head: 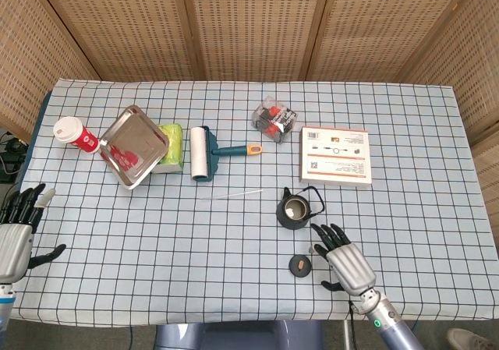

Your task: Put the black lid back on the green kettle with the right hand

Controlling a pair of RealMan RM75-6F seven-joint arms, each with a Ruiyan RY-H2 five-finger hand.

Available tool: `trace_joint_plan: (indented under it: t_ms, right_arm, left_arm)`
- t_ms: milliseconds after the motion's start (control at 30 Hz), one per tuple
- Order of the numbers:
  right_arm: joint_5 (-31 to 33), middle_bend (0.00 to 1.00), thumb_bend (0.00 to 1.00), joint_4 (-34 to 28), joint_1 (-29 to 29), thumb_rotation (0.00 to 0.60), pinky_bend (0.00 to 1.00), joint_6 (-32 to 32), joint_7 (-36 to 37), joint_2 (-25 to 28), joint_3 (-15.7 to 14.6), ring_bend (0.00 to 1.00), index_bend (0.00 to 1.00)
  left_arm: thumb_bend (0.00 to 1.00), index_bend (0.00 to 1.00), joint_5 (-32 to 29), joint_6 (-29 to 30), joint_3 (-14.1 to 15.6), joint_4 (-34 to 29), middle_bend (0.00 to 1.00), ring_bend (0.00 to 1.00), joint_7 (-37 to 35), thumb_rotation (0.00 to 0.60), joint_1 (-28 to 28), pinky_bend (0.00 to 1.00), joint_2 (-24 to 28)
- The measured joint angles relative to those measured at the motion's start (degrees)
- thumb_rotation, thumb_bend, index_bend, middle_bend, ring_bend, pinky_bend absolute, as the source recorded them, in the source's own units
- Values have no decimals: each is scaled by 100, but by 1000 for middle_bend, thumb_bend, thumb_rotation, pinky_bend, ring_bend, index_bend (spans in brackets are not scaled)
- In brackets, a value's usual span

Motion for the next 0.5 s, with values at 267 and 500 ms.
trace_joint_plan:
  t_ms: [267, 500]
  right_arm:
    - [220, 0, 286, 209, 88, 600, 0, -133, -121, -370, 54, 0, 366]
    - [399, 0, 292, 379, 155, 600, 0, -222, -189, -581, 87, 0, 367]
  left_arm:
    - [69, 0, -7, -24, 0, -2, 0, 0, -46, 600, -12, 0, 18]
    - [68, 0, -19, -34, -5, 5, 0, 0, -82, 600, -18, 0, 28]
